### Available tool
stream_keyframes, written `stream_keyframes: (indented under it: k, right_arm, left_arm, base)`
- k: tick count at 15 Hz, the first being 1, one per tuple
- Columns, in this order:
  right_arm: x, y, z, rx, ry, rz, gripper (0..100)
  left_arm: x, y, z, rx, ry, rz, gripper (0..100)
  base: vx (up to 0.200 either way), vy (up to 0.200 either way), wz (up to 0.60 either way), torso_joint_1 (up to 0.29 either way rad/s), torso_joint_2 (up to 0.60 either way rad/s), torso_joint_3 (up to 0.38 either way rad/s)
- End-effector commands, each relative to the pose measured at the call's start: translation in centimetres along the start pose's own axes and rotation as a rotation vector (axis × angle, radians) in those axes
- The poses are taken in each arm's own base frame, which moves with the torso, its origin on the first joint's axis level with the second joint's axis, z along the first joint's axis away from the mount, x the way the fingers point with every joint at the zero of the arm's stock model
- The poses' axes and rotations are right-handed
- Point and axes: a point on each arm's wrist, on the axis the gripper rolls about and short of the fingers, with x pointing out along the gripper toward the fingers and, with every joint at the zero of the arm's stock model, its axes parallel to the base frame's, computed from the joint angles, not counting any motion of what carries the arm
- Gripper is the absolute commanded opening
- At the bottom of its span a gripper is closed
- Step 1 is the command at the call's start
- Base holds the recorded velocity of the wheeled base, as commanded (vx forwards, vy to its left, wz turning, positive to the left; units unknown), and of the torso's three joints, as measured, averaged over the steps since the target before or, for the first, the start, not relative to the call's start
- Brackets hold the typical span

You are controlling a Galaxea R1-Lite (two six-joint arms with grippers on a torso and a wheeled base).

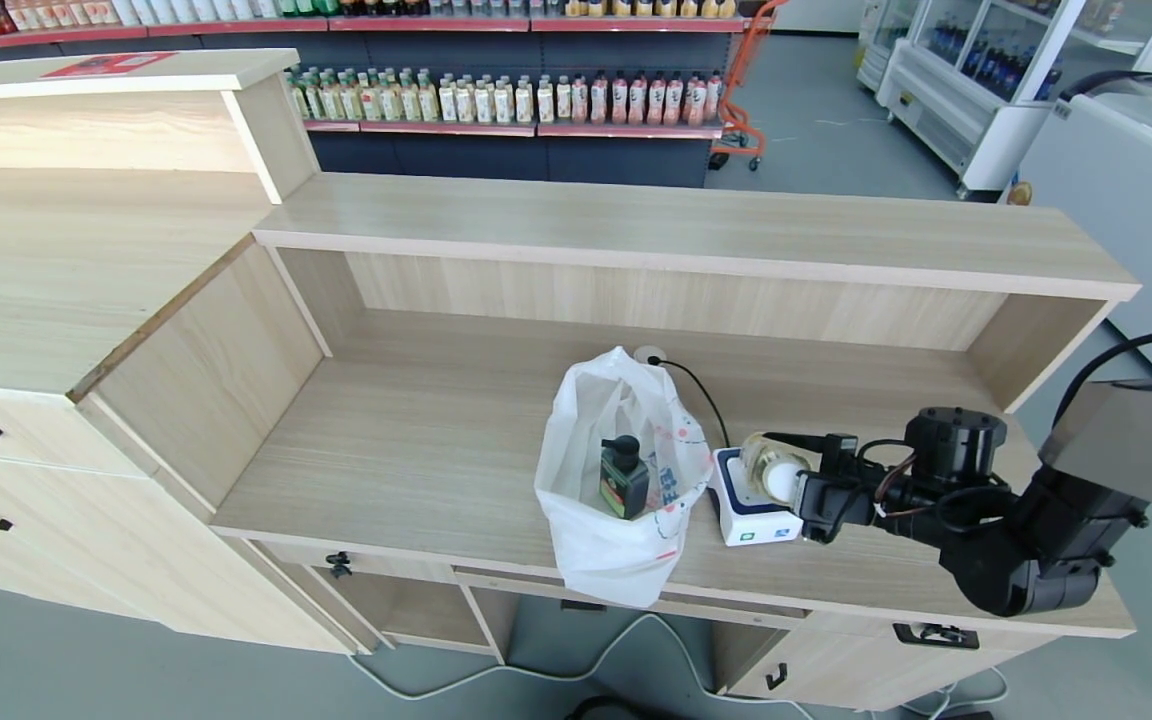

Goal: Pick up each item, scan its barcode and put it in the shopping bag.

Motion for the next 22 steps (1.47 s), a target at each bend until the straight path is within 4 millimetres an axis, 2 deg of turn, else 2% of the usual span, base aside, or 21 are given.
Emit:
stream_keyframes:
  k: [1,10,16,21,22]
  right_arm:
    - [0.3,0.5,-0.2,0.005,0.0,0.01,0]
    - [0.2,0.4,-0.2,0.038,0.0,0.003,0]
    - [-1.1,-1.9,-0.4,0.289,-0.08,-0.134,0]
    - [-3.9,-4.8,-0.9,0.425,-0.121,-0.221,0]
    - [-4.8,-6.1,-0.4,0.482,-0.13,-0.252,0]
  left_arm:
    - [0.0,0.0,0.0,0.0,0.0,-0.001,0]
    - [0.0,0.0,0.0,0.001,-0.002,-0.001,0]
    - [0.0,0.0,0.0,0.001,-0.002,-0.001,0]
    - [0.0,0.0,0.0,0.001,-0.002,-0.001,0]
    - [0.0,0.0,0.0,0.001,-0.002,-0.001,0]
  base:
    - [0.0,0.0,0.0,0.0,0.0,0.0]
    - [0.0,0.0,0.0,0.0,0.0,0.0]
    - [0.0,0.0,0.0,0.0,0.0,0.0]
    - [0.0,0.0,0.0,0.0,0.0,0.0]
    - [0.0,0.0,0.0,0.0,0.0,0.0]
